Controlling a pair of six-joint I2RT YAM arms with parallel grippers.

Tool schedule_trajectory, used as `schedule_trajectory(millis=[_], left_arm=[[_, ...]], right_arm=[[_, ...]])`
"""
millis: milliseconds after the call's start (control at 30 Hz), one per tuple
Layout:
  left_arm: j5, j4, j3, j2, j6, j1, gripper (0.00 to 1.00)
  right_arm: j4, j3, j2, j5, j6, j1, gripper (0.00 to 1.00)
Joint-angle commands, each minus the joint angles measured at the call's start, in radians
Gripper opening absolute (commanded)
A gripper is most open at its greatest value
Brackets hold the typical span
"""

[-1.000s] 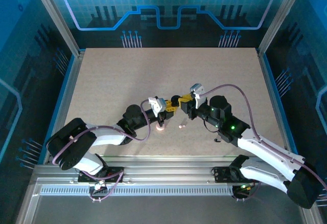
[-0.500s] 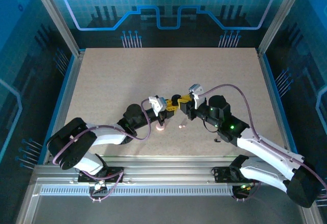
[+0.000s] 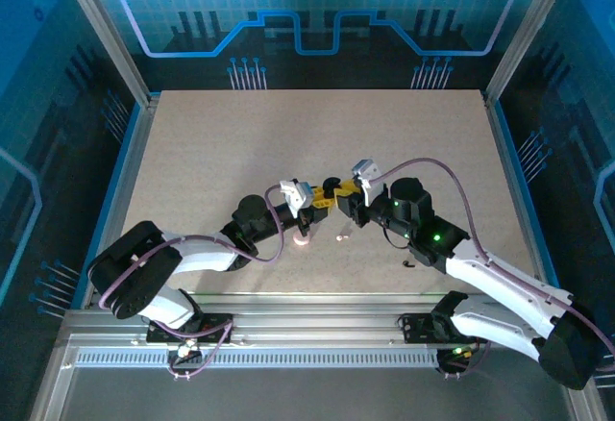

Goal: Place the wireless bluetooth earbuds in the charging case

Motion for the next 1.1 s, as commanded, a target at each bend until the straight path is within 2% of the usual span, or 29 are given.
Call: schedule_trajectory(millis=[0,233,367,600,800,900,1067], left_arm=[[0.016,0.027,0.042,-0.001,0.0,-0.009,0.1],[0.02,0.015,0.046,0.006,0.013,-0.009,0.1],[0.01,-0.002,0.046,0.009,0.039,-0.008,0.1],[-0.03,-0.093,0.047,-0.009,0.121,-0.008,0.1],[-0.033,-0.12,0.042,-0.012,0.143,-0.007,0.1],[-0.022,-0.115,0.039,-0.009,0.148,-0.007,0.1],[0.001,-0.115,0.034,-0.014,0.158,-0.007,0.1]], right_arm=[[-0.031,0.033,0.003,-0.022,-0.023,0.014,0.28],[-0.023,0.039,-0.009,-0.039,-0.01,0.014,0.38],[-0.042,0.041,-0.05,-0.033,0.023,0.013,0.48],[-0.204,0.104,-0.089,-0.01,0.124,0.007,0.5],[-0.317,0.172,-0.075,-0.135,0.177,-0.033,0.51],[-0.361,0.204,-0.061,-0.189,0.14,-0.054,0.49],[-0.36,0.183,-0.086,-0.261,-0.048,-0.088,0.5]])
